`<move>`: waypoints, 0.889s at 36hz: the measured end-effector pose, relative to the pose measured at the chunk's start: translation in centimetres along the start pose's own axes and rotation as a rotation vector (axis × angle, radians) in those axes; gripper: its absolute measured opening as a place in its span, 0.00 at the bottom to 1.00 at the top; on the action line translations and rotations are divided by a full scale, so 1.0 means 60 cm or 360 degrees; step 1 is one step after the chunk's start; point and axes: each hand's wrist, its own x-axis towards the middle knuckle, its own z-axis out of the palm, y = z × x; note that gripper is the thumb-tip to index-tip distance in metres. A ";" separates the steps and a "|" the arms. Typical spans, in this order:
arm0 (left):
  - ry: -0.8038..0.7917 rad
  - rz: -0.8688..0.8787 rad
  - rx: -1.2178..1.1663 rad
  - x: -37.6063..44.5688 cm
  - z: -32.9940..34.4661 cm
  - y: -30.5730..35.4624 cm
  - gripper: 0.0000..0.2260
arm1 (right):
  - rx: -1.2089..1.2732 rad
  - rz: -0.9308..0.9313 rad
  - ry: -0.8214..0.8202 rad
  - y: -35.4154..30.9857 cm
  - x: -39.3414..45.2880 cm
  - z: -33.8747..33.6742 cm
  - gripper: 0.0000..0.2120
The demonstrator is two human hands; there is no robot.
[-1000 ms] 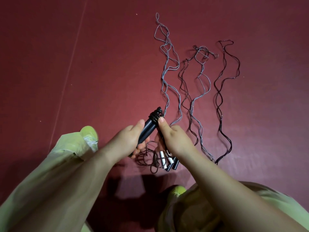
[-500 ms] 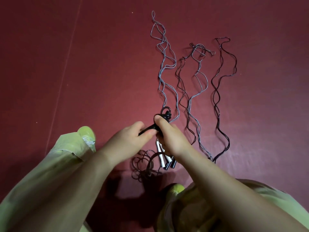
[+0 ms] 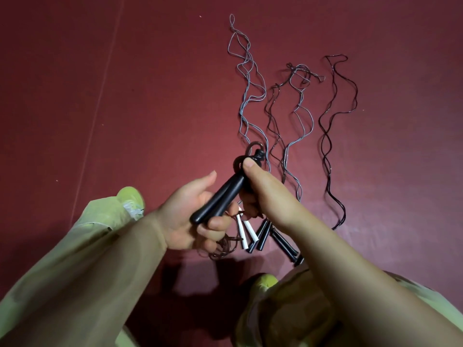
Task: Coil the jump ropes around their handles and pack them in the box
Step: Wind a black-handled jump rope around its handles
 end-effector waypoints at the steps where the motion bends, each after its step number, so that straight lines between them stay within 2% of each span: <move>1: 0.0014 -0.0004 0.0012 -0.001 -0.002 0.002 0.27 | -0.0090 0.0029 -0.0011 0.002 0.001 -0.002 0.24; 5: 0.0064 0.0036 0.0156 -0.003 -0.008 0.004 0.25 | -0.0263 0.0094 -0.0037 0.000 -0.003 -0.009 0.34; 8: 0.0206 0.0097 0.0330 -0.001 -0.008 0.003 0.21 | -0.0398 0.0124 0.0047 -0.002 -0.002 -0.009 0.41; 15: 0.0738 0.0396 0.0906 0.018 -0.007 -0.007 0.14 | -0.0443 0.0199 0.0245 -0.001 -0.003 -0.004 0.30; 19: 0.1102 0.0552 0.1657 0.020 -0.026 -0.009 0.15 | -0.0170 0.0223 0.0189 0.007 0.002 -0.003 0.31; 21: 0.1298 0.0565 0.2036 0.017 -0.029 -0.013 0.15 | 0.0041 0.0311 0.0154 0.007 0.002 -0.005 0.32; 23: 0.1405 0.0554 0.2329 0.016 -0.025 -0.016 0.15 | 0.0083 0.0414 0.0132 0.006 0.000 -0.007 0.33; 25: 0.1411 0.0545 0.2479 0.019 -0.018 -0.019 0.14 | -0.0013 0.0446 0.0164 0.008 0.001 -0.006 0.33; 27: 0.1332 0.0514 0.2466 0.020 -0.017 -0.022 0.13 | -0.0159 0.0407 0.0249 0.016 0.007 -0.005 0.31; 29: 0.1145 0.0443 0.2225 0.019 -0.019 -0.025 0.12 | -0.0268 0.0360 0.0316 0.023 0.010 -0.005 0.29; 32: 0.0855 0.0379 0.1729 0.014 -0.023 -0.018 0.17 | -0.0290 0.0295 0.0355 0.024 0.011 -0.009 0.27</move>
